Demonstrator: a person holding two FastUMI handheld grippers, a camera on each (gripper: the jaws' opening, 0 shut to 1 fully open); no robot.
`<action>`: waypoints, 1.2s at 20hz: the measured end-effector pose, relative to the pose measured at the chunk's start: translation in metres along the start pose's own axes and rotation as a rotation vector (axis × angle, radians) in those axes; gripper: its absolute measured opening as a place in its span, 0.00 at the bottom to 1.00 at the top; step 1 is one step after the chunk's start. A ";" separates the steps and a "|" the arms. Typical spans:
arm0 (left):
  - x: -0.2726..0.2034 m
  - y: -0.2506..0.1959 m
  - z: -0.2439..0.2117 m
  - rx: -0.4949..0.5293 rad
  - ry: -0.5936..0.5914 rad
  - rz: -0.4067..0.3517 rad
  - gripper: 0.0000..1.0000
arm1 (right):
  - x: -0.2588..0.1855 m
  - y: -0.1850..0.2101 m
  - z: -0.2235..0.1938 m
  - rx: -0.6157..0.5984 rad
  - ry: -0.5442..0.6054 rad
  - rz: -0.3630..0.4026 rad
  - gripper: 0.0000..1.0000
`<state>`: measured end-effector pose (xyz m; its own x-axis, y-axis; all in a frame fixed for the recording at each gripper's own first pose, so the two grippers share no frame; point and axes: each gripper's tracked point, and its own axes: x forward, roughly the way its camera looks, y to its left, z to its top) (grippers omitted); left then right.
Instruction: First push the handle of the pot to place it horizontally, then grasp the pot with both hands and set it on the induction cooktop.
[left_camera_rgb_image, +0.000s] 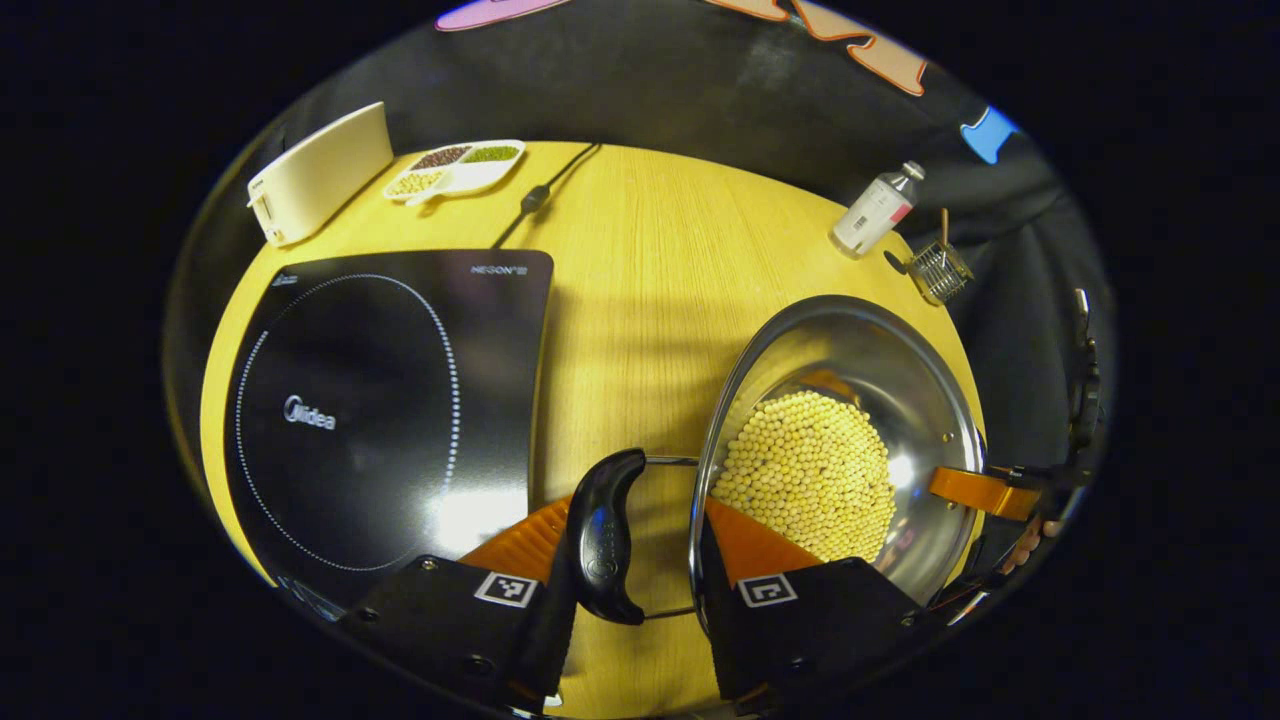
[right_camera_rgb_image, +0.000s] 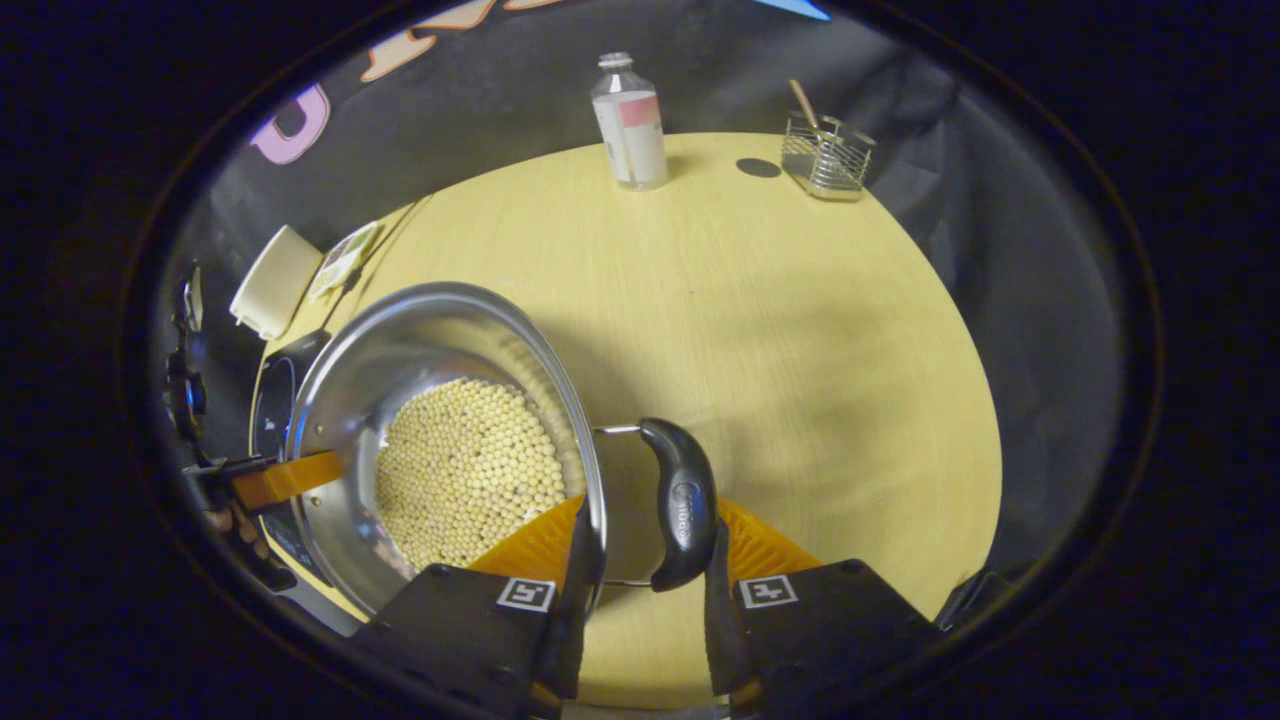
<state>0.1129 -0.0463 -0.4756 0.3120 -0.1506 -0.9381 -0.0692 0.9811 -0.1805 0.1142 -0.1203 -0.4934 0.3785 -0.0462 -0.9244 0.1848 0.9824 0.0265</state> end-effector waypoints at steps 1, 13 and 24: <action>-0.008 0.002 0.001 0.006 -0.012 0.011 0.60 | 0.001 -0.002 0.001 0.001 0.002 0.013 0.47; -0.104 0.096 0.007 -0.113 -0.128 0.184 0.60 | 0.040 0.006 0.014 -0.109 0.023 0.239 0.52; -0.096 0.236 0.027 -0.095 -0.119 0.068 0.58 | 0.018 0.003 0.011 -0.078 -0.015 0.095 0.46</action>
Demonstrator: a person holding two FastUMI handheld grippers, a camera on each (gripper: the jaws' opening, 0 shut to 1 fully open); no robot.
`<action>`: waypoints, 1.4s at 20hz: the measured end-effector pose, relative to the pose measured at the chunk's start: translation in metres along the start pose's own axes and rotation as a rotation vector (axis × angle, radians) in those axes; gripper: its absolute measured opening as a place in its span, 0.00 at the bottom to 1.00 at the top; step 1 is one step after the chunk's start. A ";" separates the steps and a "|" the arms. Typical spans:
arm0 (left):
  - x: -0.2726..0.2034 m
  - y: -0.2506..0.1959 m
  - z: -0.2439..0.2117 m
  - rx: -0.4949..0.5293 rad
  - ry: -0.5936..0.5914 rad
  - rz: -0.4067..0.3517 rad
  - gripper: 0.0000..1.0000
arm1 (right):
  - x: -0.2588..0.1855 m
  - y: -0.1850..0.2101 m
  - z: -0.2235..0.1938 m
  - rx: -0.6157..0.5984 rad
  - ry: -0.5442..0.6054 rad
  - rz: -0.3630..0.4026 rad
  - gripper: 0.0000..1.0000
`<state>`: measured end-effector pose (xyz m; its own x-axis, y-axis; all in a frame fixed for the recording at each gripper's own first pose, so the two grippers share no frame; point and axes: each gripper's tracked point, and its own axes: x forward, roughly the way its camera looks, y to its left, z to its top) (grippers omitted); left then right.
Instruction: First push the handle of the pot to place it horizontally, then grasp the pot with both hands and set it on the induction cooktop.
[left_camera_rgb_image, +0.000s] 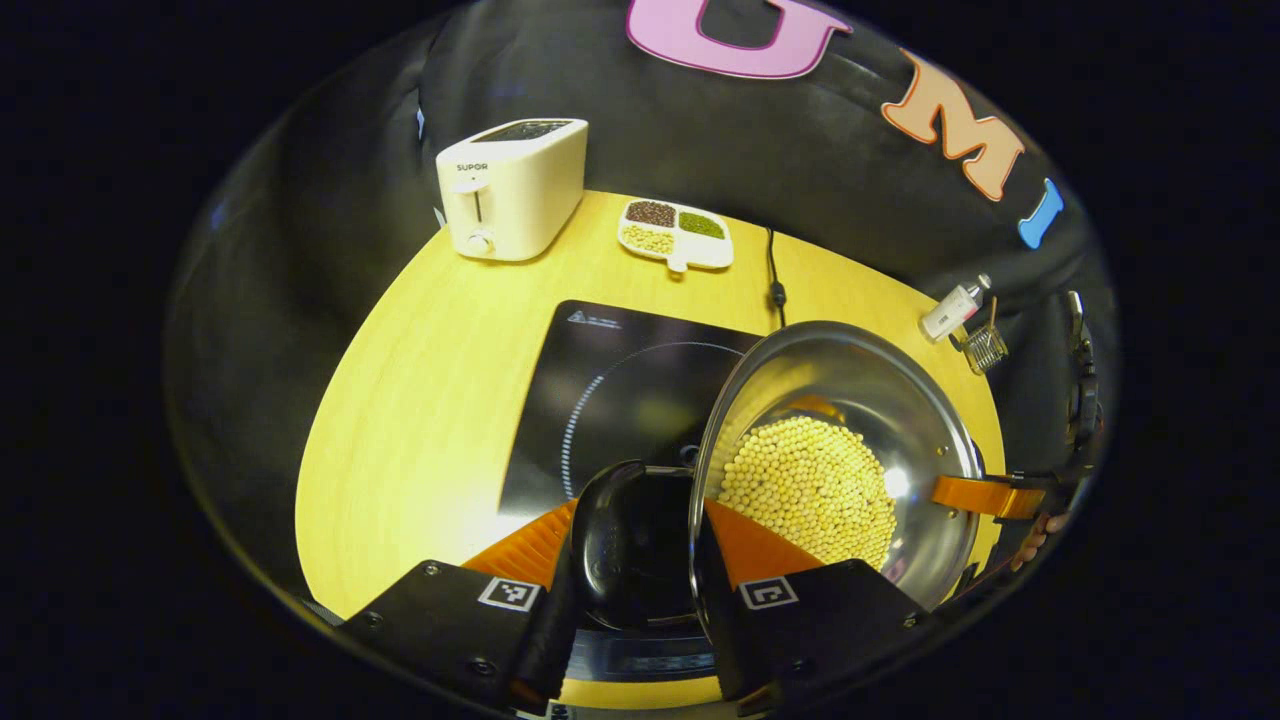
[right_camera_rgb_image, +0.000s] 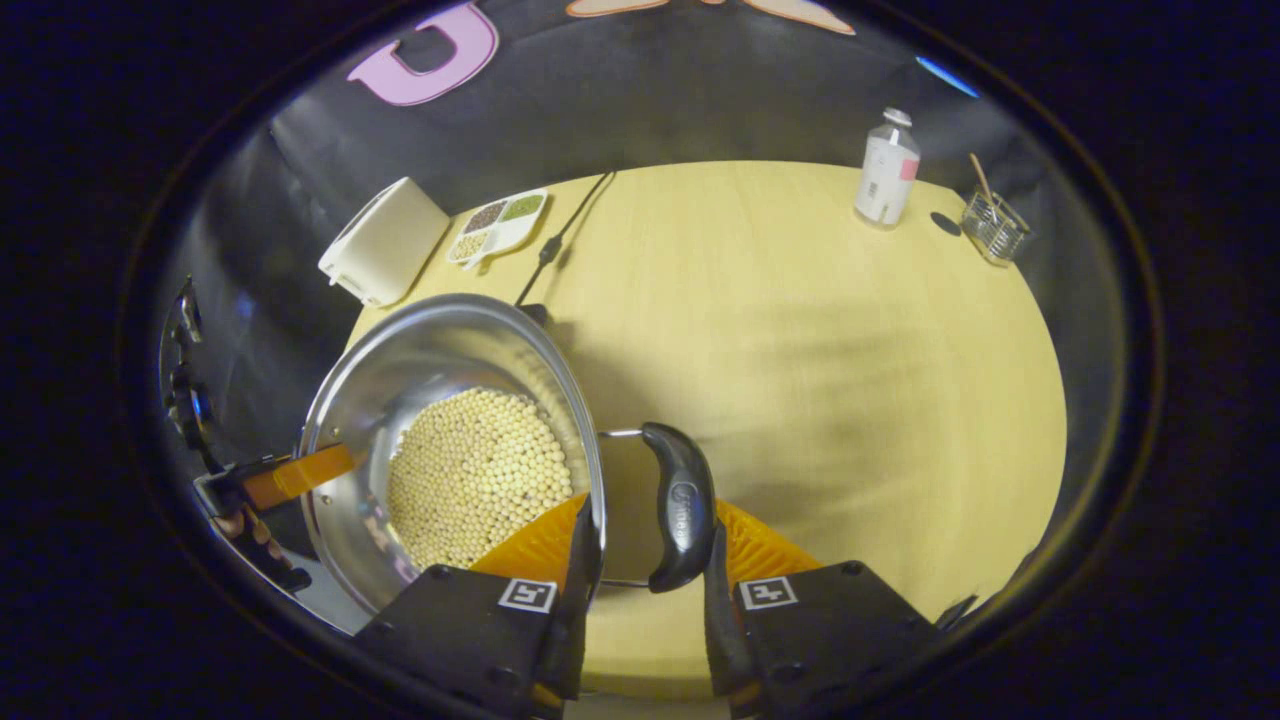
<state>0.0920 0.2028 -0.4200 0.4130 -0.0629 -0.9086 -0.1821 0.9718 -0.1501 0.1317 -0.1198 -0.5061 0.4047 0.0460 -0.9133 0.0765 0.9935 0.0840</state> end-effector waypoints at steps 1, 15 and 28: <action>0.004 0.014 0.000 0.003 0.005 -0.011 0.58 | -0.002 0.002 -0.003 0.010 0.005 -0.018 0.46; 0.010 0.068 0.029 0.094 -0.090 -0.014 0.60 | -0.024 -0.006 0.001 0.057 0.005 -0.075 0.52; -0.042 0.053 0.016 0.014 -0.173 0.153 0.98 | -0.063 -0.006 0.016 0.061 -0.123 0.111 0.93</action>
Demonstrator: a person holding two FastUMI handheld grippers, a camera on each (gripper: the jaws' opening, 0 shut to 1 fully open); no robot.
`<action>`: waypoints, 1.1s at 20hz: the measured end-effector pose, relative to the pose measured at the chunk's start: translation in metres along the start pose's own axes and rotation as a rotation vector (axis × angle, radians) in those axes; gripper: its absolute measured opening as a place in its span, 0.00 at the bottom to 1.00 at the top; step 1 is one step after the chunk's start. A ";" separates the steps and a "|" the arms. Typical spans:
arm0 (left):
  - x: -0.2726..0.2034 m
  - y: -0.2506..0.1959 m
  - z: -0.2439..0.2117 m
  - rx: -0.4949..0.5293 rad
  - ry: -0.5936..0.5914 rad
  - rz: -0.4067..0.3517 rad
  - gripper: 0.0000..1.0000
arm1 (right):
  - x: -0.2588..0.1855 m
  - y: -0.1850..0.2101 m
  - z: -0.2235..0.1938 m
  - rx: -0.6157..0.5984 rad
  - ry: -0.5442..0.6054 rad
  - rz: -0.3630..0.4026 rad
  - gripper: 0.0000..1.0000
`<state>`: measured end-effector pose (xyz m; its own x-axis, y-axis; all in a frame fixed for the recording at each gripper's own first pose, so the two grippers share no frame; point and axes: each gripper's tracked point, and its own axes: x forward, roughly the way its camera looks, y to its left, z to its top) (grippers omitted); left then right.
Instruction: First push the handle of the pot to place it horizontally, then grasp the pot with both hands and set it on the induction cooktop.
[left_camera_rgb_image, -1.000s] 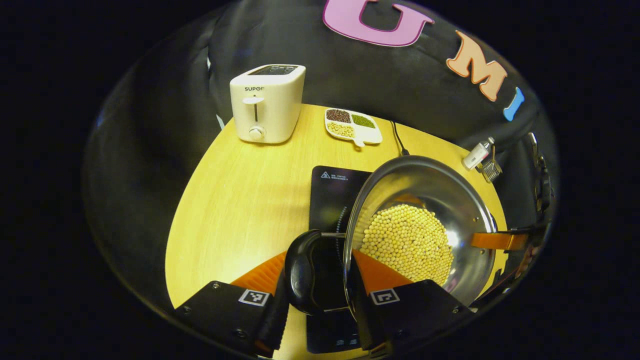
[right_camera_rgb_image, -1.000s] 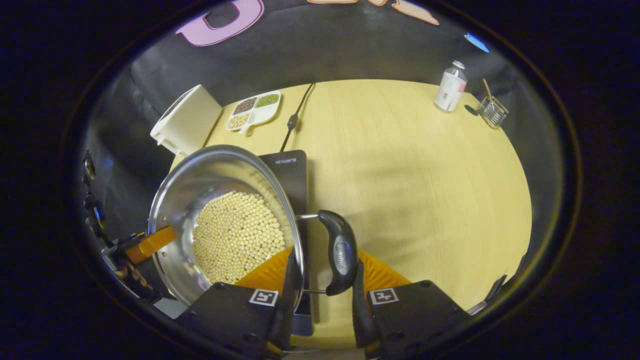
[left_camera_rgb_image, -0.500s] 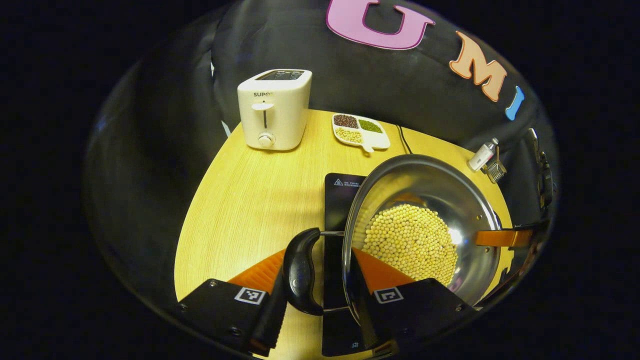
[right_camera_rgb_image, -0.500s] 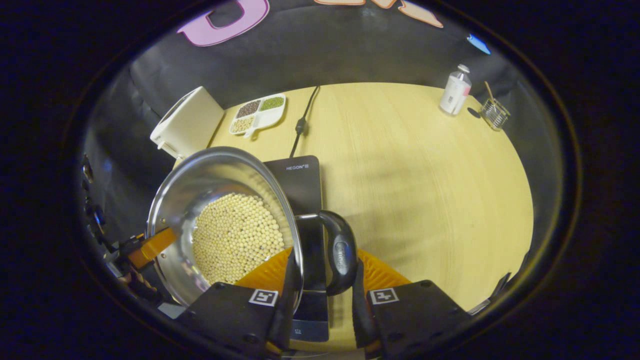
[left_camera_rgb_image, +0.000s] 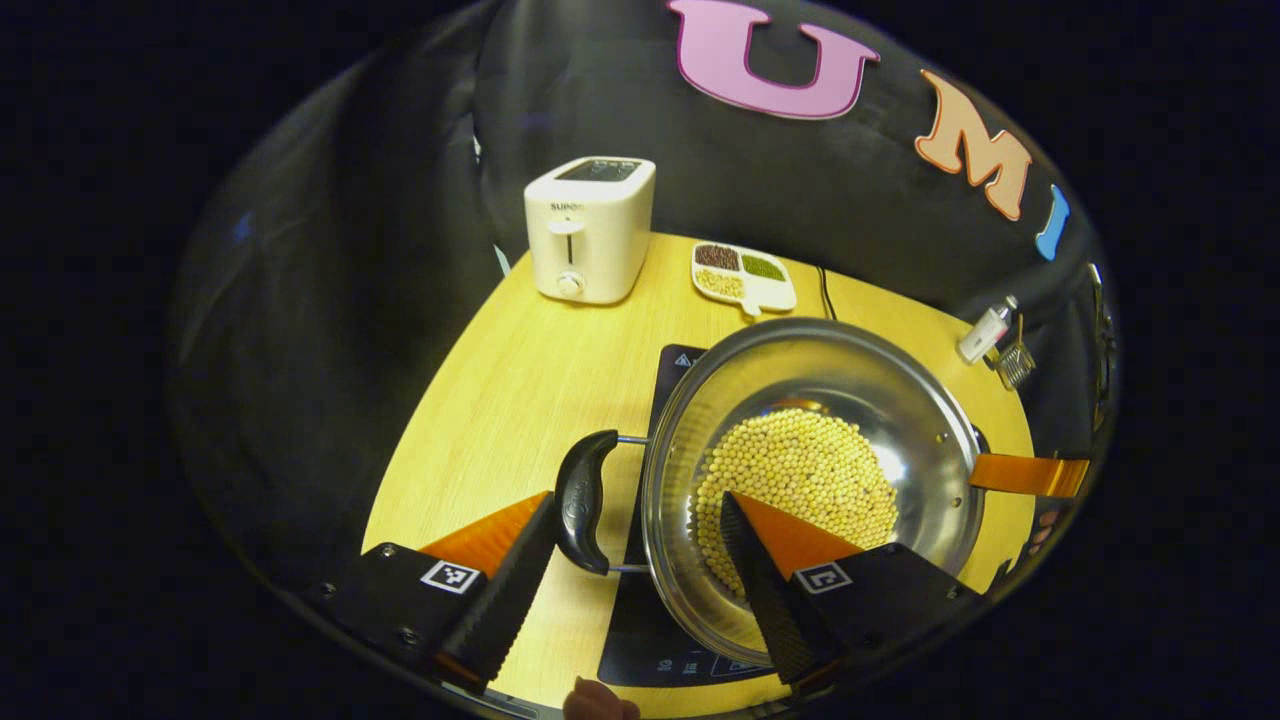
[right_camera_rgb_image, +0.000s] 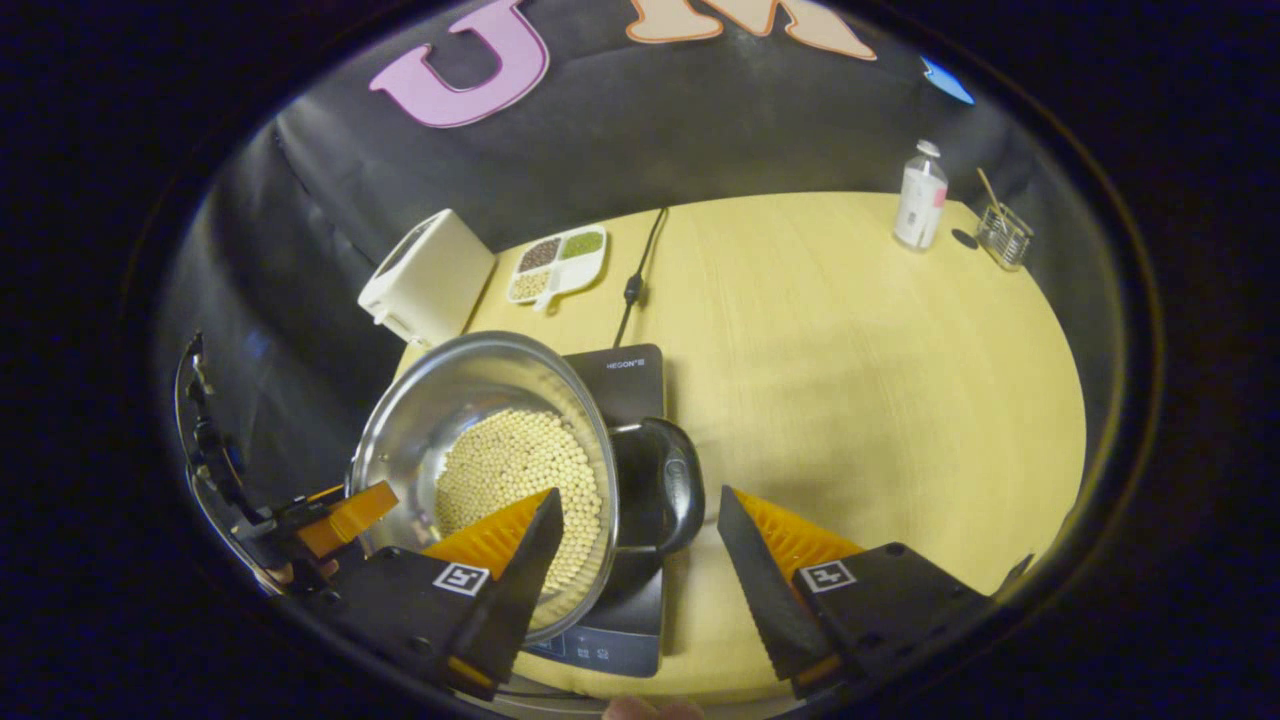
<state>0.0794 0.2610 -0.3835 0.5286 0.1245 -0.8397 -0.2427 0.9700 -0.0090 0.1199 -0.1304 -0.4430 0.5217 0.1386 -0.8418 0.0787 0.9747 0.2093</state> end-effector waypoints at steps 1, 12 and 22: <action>-0.009 0.001 0.003 0.015 -0.021 0.029 0.98 | -0.006 0.000 0.000 0.000 -0.013 0.024 0.93; -0.135 -0.066 0.006 0.147 -0.281 0.116 0.96 | -0.082 -0.081 0.001 -0.030 -0.200 0.059 0.94; -0.244 -0.136 0.012 0.132 -0.541 -0.061 0.95 | -0.233 -0.099 -0.011 -0.138 -0.531 -0.005 0.96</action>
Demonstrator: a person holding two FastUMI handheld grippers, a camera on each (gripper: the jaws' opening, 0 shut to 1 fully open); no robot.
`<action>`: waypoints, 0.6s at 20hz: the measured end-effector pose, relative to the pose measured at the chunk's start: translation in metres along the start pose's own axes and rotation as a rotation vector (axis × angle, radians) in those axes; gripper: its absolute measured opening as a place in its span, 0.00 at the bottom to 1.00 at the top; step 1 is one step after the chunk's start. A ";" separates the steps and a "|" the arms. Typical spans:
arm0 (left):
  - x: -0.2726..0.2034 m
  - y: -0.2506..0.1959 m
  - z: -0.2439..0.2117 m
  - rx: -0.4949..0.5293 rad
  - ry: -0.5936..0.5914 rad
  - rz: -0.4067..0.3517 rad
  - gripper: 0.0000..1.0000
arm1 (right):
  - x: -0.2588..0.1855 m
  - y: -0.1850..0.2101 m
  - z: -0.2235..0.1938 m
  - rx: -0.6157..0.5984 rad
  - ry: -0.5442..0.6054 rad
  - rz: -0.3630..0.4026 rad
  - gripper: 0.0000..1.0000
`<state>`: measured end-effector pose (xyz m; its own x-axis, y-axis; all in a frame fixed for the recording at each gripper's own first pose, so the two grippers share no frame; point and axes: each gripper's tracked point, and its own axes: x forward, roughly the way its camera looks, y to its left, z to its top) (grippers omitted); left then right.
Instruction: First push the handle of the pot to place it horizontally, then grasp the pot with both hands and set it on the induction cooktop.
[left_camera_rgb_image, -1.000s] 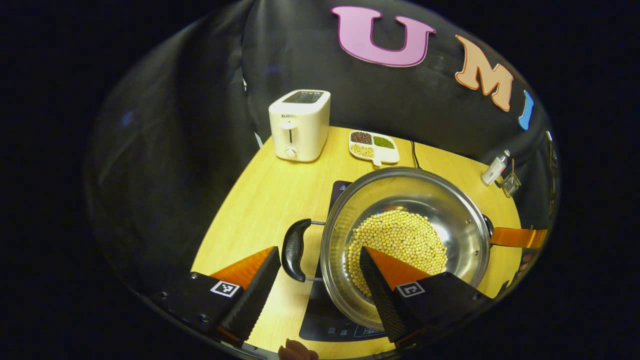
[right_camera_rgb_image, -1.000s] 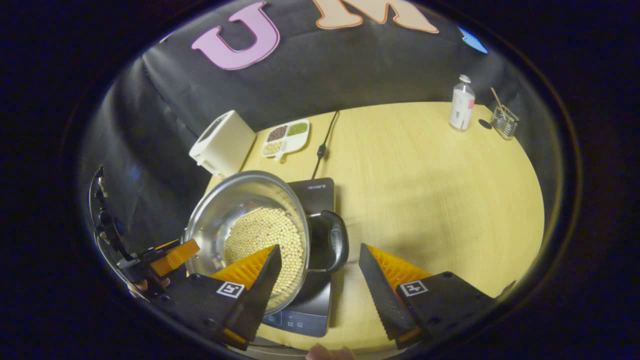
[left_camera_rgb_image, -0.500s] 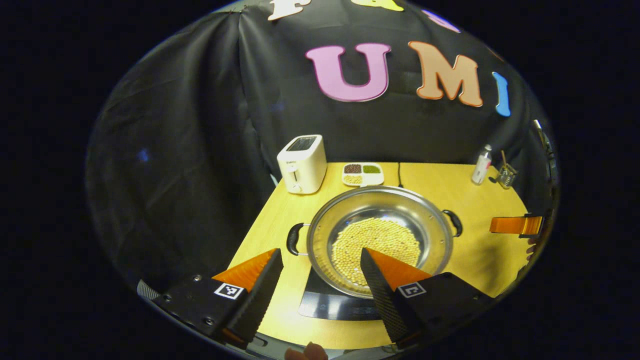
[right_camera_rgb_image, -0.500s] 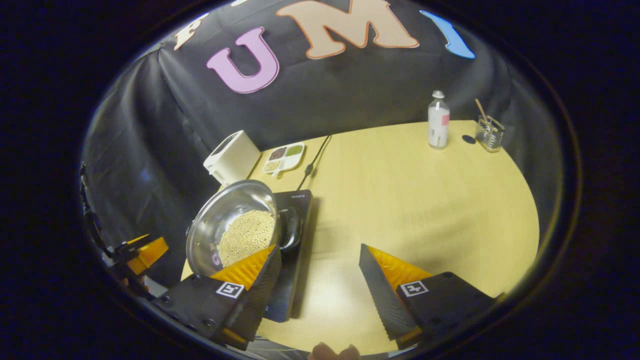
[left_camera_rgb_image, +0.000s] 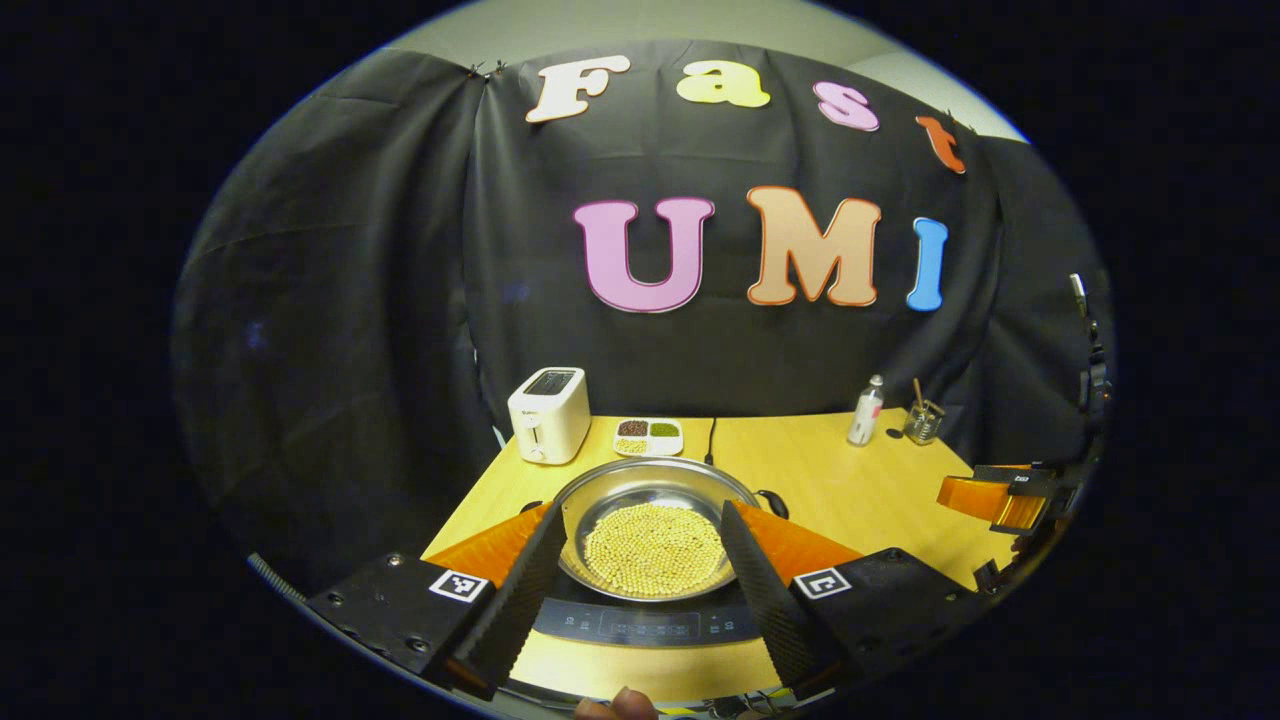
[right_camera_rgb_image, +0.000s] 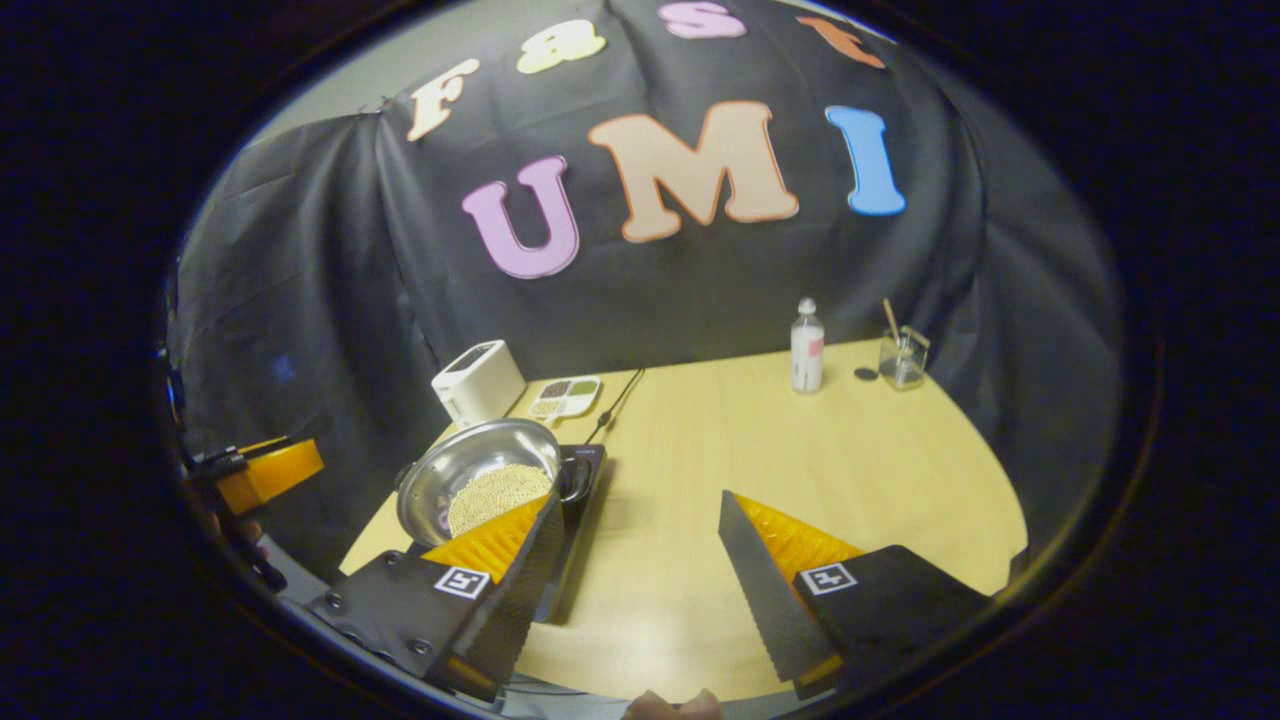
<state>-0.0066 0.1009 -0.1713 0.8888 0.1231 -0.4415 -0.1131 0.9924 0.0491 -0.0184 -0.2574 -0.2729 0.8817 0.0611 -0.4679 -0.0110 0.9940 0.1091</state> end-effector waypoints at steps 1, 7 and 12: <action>-0.006 -0.008 0.005 -0.005 -0.031 -0.025 0.95 | -0.016 0.004 0.004 -0.007 -0.028 -0.001 0.93; -0.067 -0.039 0.056 -0.039 -0.166 -0.085 0.96 | -0.100 0.001 0.065 -0.052 -0.174 -0.036 0.93; -0.107 -0.043 0.128 -0.036 -0.339 -0.023 0.95 | -0.138 0.004 0.146 -0.072 -0.362 -0.007 0.93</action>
<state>-0.0403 0.0462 -0.0117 0.9877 0.1013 -0.1187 -0.1010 0.9948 0.0084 -0.0712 -0.2750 -0.0798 0.9916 0.0304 -0.1261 -0.0256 0.9989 0.0393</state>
